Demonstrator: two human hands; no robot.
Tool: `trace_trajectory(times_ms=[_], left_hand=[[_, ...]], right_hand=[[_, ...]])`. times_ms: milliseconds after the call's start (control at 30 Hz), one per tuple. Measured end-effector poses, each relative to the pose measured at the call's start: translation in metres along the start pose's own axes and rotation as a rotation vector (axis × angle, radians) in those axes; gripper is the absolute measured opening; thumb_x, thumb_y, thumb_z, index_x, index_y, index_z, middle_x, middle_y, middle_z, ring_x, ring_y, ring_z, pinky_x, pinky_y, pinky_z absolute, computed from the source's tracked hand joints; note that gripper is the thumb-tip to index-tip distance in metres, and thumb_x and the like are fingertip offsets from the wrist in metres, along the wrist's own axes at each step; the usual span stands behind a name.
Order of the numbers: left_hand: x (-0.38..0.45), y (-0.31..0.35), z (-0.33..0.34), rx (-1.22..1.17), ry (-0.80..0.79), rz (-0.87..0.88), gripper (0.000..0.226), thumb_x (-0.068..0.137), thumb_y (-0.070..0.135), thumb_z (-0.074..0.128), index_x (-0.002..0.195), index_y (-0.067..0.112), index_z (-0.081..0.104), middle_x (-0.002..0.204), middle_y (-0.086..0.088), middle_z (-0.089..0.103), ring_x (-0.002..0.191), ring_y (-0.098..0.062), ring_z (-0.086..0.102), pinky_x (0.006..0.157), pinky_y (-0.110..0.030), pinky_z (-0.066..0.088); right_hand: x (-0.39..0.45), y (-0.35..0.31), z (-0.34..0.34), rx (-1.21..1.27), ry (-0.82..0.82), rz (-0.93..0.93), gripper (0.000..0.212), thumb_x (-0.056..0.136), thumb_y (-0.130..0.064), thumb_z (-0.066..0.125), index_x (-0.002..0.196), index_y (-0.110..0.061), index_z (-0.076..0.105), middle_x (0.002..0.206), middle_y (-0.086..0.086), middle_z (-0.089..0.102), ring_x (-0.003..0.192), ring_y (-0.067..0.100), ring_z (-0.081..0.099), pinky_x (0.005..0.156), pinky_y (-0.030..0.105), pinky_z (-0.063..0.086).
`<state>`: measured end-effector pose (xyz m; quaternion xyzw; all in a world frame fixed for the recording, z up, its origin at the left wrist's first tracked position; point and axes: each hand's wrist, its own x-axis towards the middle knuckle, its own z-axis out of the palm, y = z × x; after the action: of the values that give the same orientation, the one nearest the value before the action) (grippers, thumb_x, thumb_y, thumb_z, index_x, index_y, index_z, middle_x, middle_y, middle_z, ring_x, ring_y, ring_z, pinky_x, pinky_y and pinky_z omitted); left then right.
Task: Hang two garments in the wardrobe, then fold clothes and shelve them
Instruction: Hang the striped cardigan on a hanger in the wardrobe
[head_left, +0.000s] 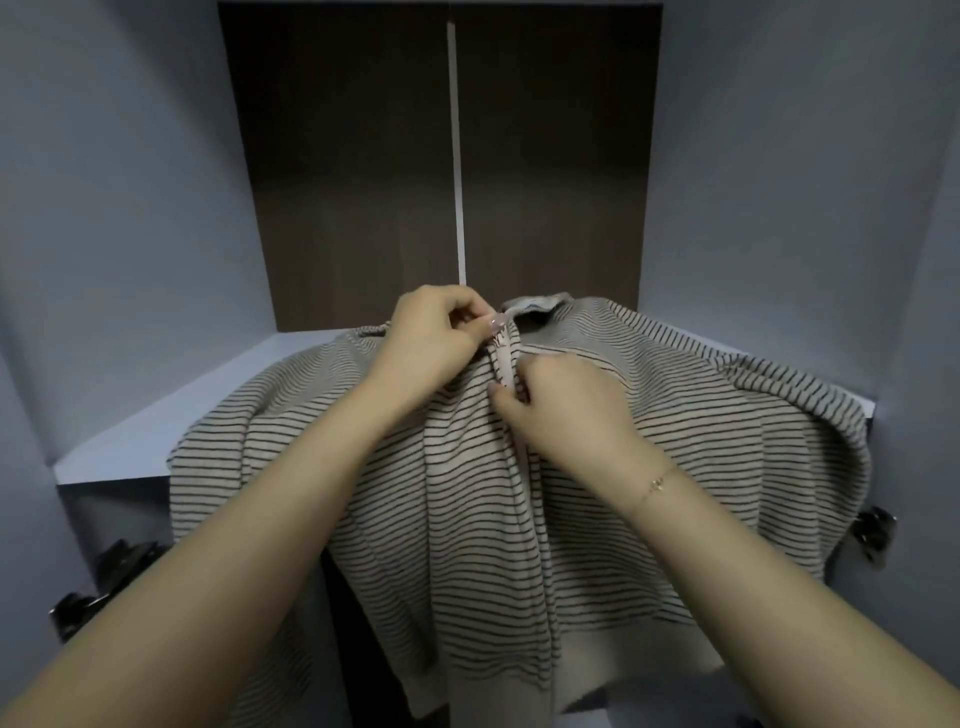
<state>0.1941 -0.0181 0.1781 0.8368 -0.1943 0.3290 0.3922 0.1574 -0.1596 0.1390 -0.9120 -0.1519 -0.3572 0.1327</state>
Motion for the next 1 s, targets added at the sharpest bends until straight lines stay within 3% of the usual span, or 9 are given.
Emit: trace_trajectory(times_ms=[133,233,333,500,567,667,767,867,1000], left_hand=[[0.006,-0.013,0.000,0.052,0.023,-0.036,0.008,0.086,0.021,0.072,0.081,0.015,0.075,0.078,-0.003,0.073,0.066,-0.015,0.059,0.066,-0.023,0.044],[0.005,-0.022,0.003,0.010,0.062,-0.065,0.008,0.088,0.016,0.069,0.083,0.011,0.073,0.080,-0.008,0.071,0.069,-0.011,0.054,0.065,-0.021,0.041],[0.008,-0.019,0.006,-0.044,0.067,-0.042,0.007,0.087,0.017,0.070,0.080,0.017,0.071,0.082,-0.009,0.071,0.070,-0.013,0.057,0.070,-0.023,0.046],[0.024,-0.019,0.002,-0.020,0.072,-0.052,0.008,0.086,0.017,0.071,0.081,0.011,0.073,0.076,-0.009,0.071,0.077,-0.029,0.067,0.078,-0.038,0.054],[0.028,-0.027,0.000,-0.054,0.063,-0.102,0.008,0.088,0.015,0.070,0.083,0.009,0.072,0.074,-0.008,0.069,0.075,-0.027,0.066,0.082,-0.042,0.054],[0.027,-0.033,0.002,-0.110,0.055,-0.135,0.009,0.090,0.015,0.067,0.083,0.009,0.071,0.078,-0.009,0.069,0.073,-0.018,0.061,0.085,-0.044,0.054],[0.026,-0.029,0.003,-0.121,0.065,-0.117,0.011,0.090,0.016,0.067,0.080,0.014,0.070,0.080,-0.008,0.070,0.074,-0.020,0.063,0.082,-0.040,0.055],[0.030,-0.027,0.002,-0.074,0.089,-0.070,0.008,0.088,0.017,0.069,0.083,0.012,0.073,0.079,-0.004,0.072,0.075,-0.020,0.065,0.077,-0.033,0.054],[0.031,-0.035,-0.002,-0.129,0.112,-0.131,0.009,0.089,0.016,0.069,0.084,0.010,0.073,0.081,-0.009,0.071,0.075,-0.021,0.064,0.079,-0.036,0.054]], right_hand=[[-0.025,0.011,0.014,-0.051,-0.111,-0.110,0.026,0.092,-0.038,0.047,0.074,-0.019,0.043,0.092,0.010,0.066,0.093,0.033,0.062,0.063,0.033,0.030],[-0.021,0.016,0.009,-0.069,-0.290,-0.115,0.043,0.088,-0.053,0.050,0.068,-0.017,0.041,0.070,-0.002,0.050,0.082,0.028,0.059,0.060,0.029,0.030],[0.019,0.009,-0.003,-0.033,-0.167,-0.028,0.058,0.081,-0.071,0.048,0.063,-0.017,0.043,0.066,-0.004,0.049,0.068,0.023,0.052,0.052,0.028,0.028],[0.025,0.003,0.008,-0.040,-0.063,-0.094,0.022,0.092,-0.037,0.046,0.080,-0.018,0.049,0.097,0.011,0.067,0.094,0.033,0.063,0.065,0.032,0.036],[0.000,0.009,0.014,-0.066,-0.087,-0.170,0.028,0.088,-0.040,0.046,0.072,-0.018,0.042,0.087,0.006,0.065,0.089,0.032,0.063,0.063,0.032,0.038],[0.001,0.017,0.008,-0.018,-0.115,-0.104,0.048,0.073,-0.060,0.043,0.058,-0.014,0.041,0.057,-0.006,0.047,0.063,0.023,0.054,0.048,0.026,0.024],[0.040,0.020,0.002,0.058,-0.053,0.011,0.053,0.072,-0.069,0.048,0.064,-0.018,0.054,0.064,-0.007,0.056,0.067,0.019,0.057,0.053,0.027,0.033],[0.052,0.015,0.013,0.111,-0.079,-0.116,0.035,0.087,-0.055,0.048,0.074,-0.023,0.047,0.074,-0.004,0.055,0.080,0.024,0.061,0.060,0.030,0.034],[0.026,0.016,0.028,0.072,0.008,-0.249,0.030,0.094,-0.040,0.042,0.071,-0.021,0.041,0.073,-0.002,0.059,0.074,0.026,0.060,0.057,0.033,0.029]])
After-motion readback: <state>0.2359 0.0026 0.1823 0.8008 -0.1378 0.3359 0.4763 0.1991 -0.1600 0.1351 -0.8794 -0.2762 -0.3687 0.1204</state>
